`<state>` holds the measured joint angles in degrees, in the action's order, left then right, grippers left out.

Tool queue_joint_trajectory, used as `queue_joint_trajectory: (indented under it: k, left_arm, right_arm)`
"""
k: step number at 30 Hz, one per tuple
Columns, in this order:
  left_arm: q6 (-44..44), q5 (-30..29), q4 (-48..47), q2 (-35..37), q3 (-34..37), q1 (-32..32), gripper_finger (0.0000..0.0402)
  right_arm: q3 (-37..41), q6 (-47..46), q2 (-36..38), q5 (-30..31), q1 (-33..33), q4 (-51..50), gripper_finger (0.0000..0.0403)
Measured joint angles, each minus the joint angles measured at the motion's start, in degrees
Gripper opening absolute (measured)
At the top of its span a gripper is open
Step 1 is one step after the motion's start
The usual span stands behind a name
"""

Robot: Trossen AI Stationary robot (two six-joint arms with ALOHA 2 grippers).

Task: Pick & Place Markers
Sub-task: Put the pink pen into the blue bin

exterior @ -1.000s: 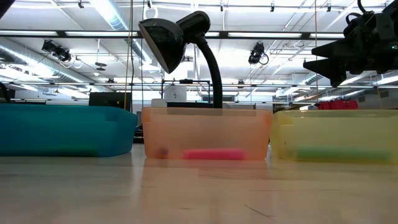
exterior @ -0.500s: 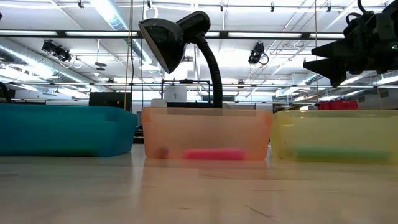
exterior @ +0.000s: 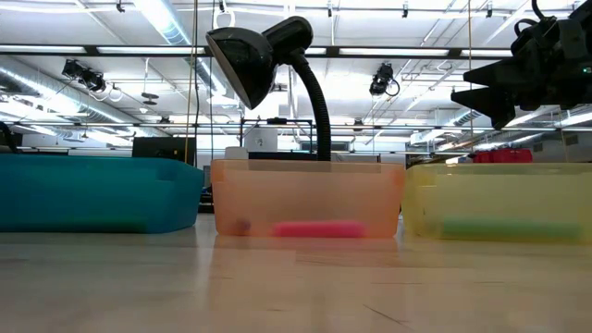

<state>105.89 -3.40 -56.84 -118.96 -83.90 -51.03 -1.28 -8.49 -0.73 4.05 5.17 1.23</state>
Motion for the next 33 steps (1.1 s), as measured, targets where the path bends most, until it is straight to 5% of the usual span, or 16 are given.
queue_joint_trajectory:
  k: [11, 22, 33]
  left_arm:
    - [-1.57, 1.13, 2.96, 0.09, 0.00, 0.00, 0.0030]
    - [-4.65, -0.99, -4.10, 4.19, 0.04, 0.89, 0.0030]
    - [-17.80, -2.04, -14.24, 11.71, -0.07, 3.79, 0.0029]
  right_arm:
    - [0.00, 0.00, 0.00, -0.02, 0.00, 0.00, 0.0259]
    - [0.00, -0.01, 0.02, -0.02, -0.01, 0.00, 0.0259]
    - [0.00, -0.02, 0.00, -0.02, -0.02, 0.00, 0.0259]
